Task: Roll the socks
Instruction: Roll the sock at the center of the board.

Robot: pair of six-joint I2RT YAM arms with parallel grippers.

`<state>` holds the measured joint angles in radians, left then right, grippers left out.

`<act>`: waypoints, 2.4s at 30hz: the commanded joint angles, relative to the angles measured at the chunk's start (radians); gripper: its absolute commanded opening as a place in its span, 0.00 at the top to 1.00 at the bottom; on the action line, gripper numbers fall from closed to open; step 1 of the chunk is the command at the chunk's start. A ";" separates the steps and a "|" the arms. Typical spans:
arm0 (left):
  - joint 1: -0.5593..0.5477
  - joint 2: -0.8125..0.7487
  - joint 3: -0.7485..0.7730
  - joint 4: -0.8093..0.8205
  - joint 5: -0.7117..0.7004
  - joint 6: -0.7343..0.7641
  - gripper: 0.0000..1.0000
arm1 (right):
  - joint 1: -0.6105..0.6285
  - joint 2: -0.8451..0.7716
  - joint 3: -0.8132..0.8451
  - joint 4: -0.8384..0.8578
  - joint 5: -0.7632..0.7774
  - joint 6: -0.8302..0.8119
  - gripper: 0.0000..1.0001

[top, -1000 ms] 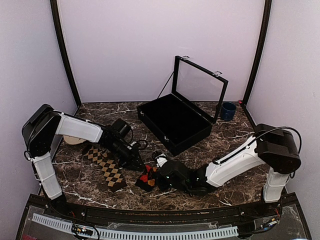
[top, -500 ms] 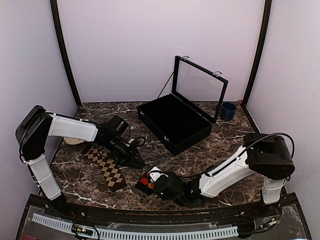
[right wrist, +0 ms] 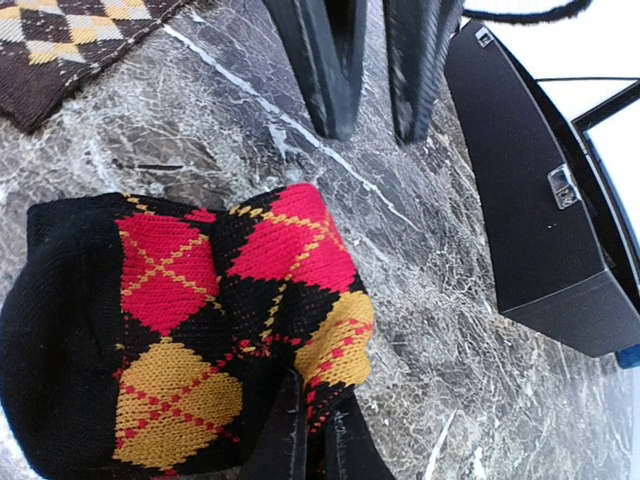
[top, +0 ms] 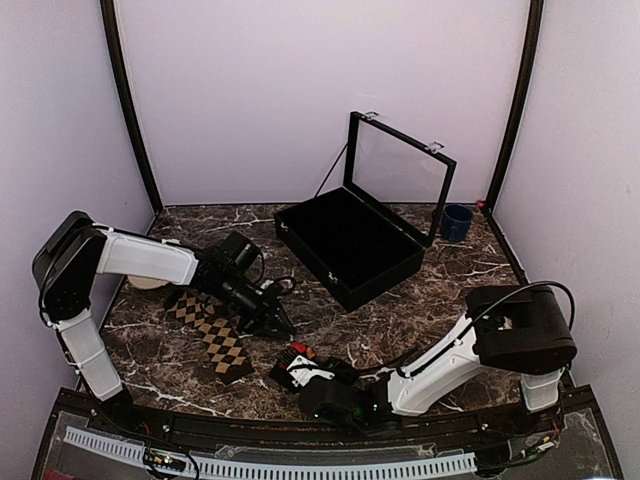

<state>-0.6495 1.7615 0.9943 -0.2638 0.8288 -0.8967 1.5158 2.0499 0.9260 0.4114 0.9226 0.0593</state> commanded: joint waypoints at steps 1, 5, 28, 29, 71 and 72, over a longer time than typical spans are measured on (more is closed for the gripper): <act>-0.026 0.005 0.014 0.007 0.026 -0.015 0.80 | 0.034 0.037 -0.005 0.027 0.068 -0.053 1.00; -0.039 0.007 0.011 0.019 0.035 -0.030 0.78 | 0.052 0.053 -0.005 0.084 0.127 -0.107 1.00; -0.043 0.034 -0.050 -0.011 0.091 0.016 0.55 | 0.053 0.042 0.001 0.085 0.116 -0.097 1.00; -0.042 0.035 -0.055 -0.009 0.090 0.017 0.54 | 0.053 0.041 0.000 0.086 0.116 -0.098 1.00; -0.044 0.030 0.063 -0.127 0.166 0.030 0.23 | 0.050 0.019 -0.015 0.098 0.091 -0.103 1.00; -0.044 0.038 0.067 -0.125 0.166 0.030 0.23 | 0.050 0.018 -0.016 0.100 0.091 -0.106 1.00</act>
<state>-0.6903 1.8153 1.0584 -0.3840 0.9771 -0.8688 1.5585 2.0899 0.9215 0.5091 1.0252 -0.0517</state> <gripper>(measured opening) 0.770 0.023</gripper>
